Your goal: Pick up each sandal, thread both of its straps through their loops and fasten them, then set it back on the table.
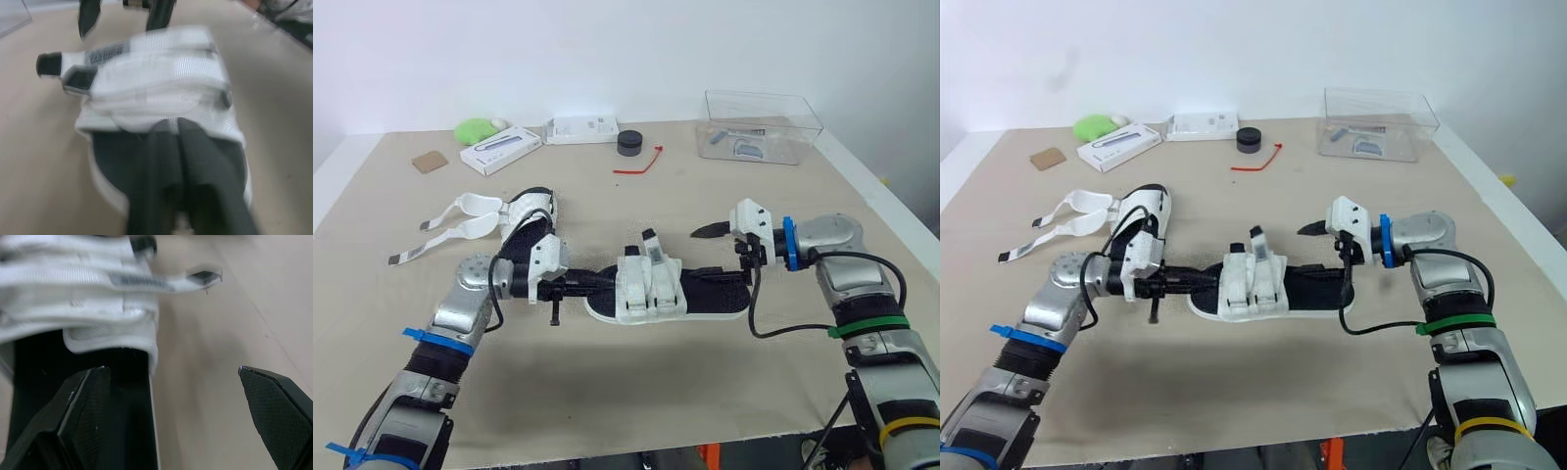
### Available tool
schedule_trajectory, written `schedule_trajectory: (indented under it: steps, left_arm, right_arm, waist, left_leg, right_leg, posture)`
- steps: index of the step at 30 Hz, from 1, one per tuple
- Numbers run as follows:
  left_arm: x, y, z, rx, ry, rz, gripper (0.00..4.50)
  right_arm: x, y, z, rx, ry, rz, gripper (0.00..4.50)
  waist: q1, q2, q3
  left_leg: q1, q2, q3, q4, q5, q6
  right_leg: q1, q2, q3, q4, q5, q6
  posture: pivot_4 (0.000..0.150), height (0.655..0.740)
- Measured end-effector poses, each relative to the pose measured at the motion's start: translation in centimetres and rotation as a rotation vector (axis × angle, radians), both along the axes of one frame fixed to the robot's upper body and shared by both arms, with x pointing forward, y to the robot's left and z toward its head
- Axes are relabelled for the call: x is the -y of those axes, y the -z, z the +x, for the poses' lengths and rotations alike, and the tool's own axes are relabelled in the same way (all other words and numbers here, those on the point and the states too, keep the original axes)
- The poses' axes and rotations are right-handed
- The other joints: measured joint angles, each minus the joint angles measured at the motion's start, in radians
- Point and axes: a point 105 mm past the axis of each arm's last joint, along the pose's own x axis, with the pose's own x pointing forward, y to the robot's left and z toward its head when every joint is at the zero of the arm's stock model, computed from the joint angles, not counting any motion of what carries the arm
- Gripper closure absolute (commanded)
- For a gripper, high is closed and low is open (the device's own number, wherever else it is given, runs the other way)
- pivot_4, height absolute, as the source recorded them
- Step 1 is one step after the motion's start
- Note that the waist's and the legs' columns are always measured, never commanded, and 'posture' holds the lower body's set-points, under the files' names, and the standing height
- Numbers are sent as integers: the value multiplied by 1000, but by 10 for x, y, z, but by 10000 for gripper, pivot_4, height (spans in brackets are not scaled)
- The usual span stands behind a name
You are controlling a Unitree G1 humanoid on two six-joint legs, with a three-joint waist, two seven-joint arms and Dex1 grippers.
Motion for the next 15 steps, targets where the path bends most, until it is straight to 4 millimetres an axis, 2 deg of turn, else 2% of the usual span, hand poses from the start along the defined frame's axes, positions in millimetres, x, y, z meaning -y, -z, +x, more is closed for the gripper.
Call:
schedule_trajectory:
  steps: [3, 4, 5, 6, 12, 15]
  left_arm:
    - [-5, -5, -12, 0, 22, -5, 10997]
    - [-9, -5, -16, -6, 26, -4, 4994]
    - [-11, -5, -18, -10, 23, -4, 1761]
    - [-15, -5, -20, -14, 19, 0, 504]
    - [-24, -7, -34, -47, -15, -24, 504]
    - [-22, -7, -35, -58, -34, -33, 0]
  right_arm:
    - [-6, 1, 1, -6, -27, 16, 0]
    - [-7, 2, 1, -6, -35, 17, 0]
    - [-7, 3, 0, -7, -41, 16, 0]
    - [-8, 5, 0, -8, -50, 17, 0]
    - [-26, 12, -3, -7, -101, 58, 0]
    - [-33, 17, -3, -15, -106, 78, 8568]
  waist:
    - [0, 0, 0]
    - [1, 0, 0]
    - [2, 0, 0]
    - [2, 0, 1]
    - [2, 0, 1]
    - [2, 0, 1]
  left_leg:
    - [0, 0, 0, 0, 0, 0]
    - [0, 0, 0, 0, -1, 0]
    - [0, 0, -1, 0, -1, 0]
    - [0, 0, -1, 0, -1, -1]
    - [0, 0, -1, 0, -1, -1]
    - [0, 0, -1, 0, -1, -1]
  right_leg:
    - [0, 0, 0, 0, 0, -1]
    - [0, 0, 0, 0, 0, -1]
    - [0, -1, -1, 0, 0, -2]
    - [0, -1, -1, 0, 0, -2]
    - [0, -1, -1, 0, 0, -2]
    - [0, -1, -1, 0, 1, -4]
  posture:
    - [1500, 7400]
    - [1500, 7400]
    - [1500, 7400]
    - [1500, 7400]
    - [1500, 7400]
    - [1500, 7400]
